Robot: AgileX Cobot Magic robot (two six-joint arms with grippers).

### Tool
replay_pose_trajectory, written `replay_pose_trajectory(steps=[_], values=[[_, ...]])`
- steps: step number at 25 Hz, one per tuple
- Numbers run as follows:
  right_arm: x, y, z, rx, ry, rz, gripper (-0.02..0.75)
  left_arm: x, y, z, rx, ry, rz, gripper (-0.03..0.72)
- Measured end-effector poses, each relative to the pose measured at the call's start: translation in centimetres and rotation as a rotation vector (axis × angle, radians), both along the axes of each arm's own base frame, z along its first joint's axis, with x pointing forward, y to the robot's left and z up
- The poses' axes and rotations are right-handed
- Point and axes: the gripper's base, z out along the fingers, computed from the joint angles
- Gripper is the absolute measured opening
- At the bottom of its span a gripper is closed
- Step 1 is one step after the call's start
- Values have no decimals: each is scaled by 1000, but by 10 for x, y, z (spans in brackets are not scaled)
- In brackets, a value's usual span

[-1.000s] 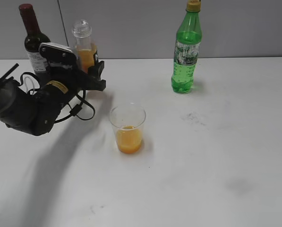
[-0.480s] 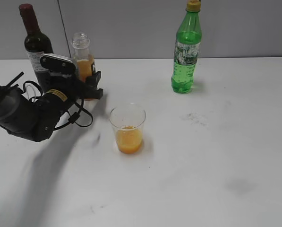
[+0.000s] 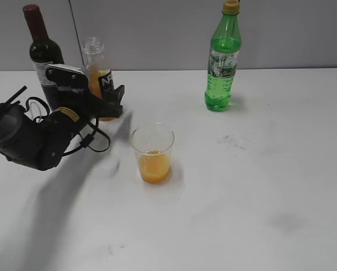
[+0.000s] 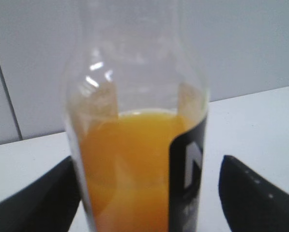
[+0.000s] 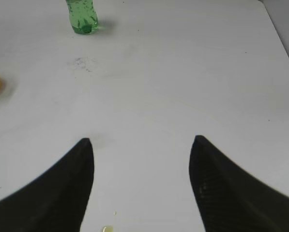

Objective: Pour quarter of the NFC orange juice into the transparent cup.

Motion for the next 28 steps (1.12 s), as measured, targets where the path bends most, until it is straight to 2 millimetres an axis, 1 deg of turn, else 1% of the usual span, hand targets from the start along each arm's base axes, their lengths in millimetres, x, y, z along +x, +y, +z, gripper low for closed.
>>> replay_pose_trajectory(steps=[2,4,6,9,12,15,16,19,21,23,24,28], values=[[0,0,0,0,0,0,478,-6,2,2,4,10,0,682],[0,0,0,0,0,0,478,-13,6,8,4,12,3,682],[0,0,0,0,0,0,478,-24,11,13,4,10,7,682],[0,0,0,0,0,0,478,-46,20,24,9,22,9,680],[0,0,0,-1,0,0,478,-66,28,44,6,16,12,676],[0,0,0,-1,0,0,478,-82,35,66,6,41,17,669],[0,0,0,-1,0,0,478,-85,36,72,15,75,15,667],[0,0,0,-1,0,0,478,-94,41,100,23,150,18,664],[0,0,0,-1,0,0,478,-102,48,115,31,219,30,661],[0,0,0,-1,0,0,478,-110,57,131,36,286,48,655],[0,0,0,0,0,0,478,-114,62,136,45,341,56,652],[0,0,0,0,0,0,478,-123,84,172,59,503,101,645]])
